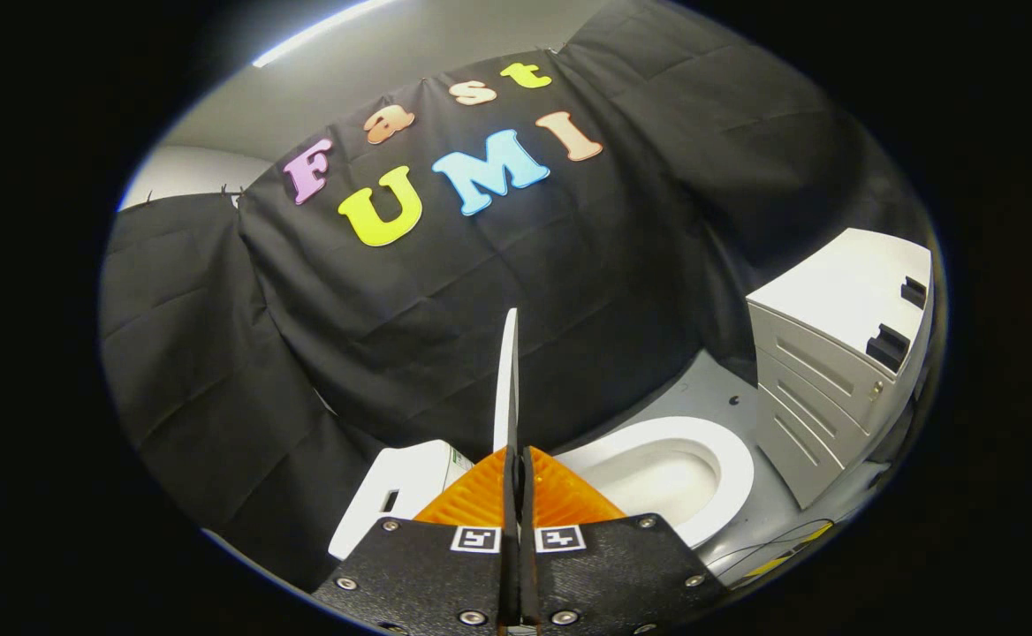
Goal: Open the toilet lid.
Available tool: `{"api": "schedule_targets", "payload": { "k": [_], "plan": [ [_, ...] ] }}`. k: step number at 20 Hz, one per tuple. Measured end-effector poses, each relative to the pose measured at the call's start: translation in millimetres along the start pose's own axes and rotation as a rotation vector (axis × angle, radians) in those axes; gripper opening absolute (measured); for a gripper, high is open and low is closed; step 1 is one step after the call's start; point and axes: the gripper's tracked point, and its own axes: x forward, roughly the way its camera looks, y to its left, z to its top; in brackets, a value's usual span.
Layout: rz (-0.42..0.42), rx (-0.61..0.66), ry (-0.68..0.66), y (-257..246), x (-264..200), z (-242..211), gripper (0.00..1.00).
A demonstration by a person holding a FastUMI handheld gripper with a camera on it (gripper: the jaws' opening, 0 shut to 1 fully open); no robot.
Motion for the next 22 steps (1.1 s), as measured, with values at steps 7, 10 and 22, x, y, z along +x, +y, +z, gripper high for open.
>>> {"api": "schedule_targets", "payload": {
  "k": [7, 10, 22],
  "plan": [
    [0.006, -0.048, -0.034, 28.6, 0.0, 1.9, 0.00],
    [0.016, -0.079, -0.049, 44.1, 0.0, 1.1, 0.00],
    [0.070, -0.170, -0.084, 99.6, 2.3, -4.3, 0.00]
  ]
}}
